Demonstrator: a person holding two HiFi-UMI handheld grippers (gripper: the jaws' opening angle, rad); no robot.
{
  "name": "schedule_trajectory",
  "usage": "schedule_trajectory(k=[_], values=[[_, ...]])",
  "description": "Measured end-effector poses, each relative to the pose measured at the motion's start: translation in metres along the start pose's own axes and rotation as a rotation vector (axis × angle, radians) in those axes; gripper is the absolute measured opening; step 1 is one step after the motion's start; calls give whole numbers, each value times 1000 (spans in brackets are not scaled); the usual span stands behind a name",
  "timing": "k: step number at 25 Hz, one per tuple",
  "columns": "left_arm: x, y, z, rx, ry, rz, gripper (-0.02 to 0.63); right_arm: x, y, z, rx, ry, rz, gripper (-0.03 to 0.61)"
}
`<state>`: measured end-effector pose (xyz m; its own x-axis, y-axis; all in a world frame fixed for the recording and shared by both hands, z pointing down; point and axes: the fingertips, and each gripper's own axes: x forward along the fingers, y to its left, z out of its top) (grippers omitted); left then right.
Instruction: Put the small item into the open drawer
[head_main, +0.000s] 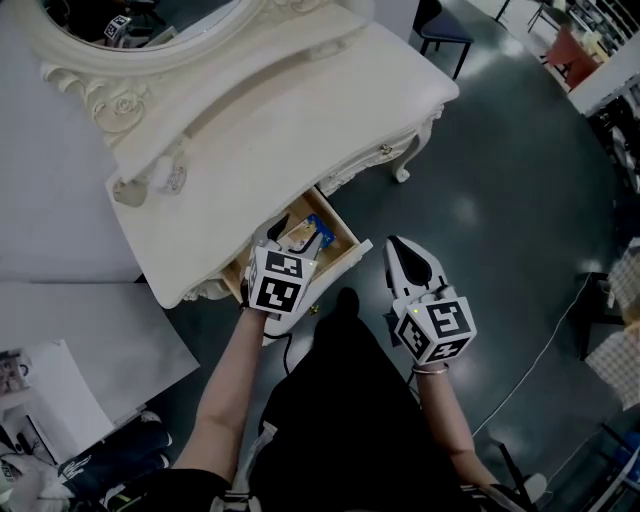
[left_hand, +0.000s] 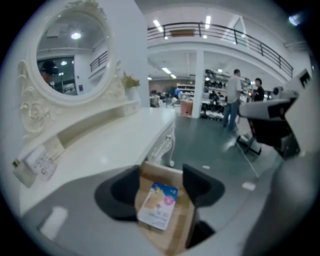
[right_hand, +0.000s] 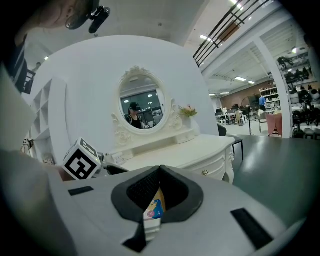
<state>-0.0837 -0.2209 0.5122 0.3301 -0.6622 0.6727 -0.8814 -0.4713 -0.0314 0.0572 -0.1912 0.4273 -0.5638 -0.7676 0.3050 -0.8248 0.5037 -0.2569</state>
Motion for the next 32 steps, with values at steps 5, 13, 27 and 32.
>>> schedule_trajectory(k=[5,13,27,32], values=[[-35,9,24,-57,-107,37,246,-6,10,9,-21,-24,9,5],[-85,18,40,-93,-239,96,180,-16,32,20,-51,-60,36,5],[-154,26,34,-221,-409,138,46,-29,69,30,-86,-111,76,5],[-177,29,27,-253,-457,165,15,-36,81,32,-98,-125,89,5]])
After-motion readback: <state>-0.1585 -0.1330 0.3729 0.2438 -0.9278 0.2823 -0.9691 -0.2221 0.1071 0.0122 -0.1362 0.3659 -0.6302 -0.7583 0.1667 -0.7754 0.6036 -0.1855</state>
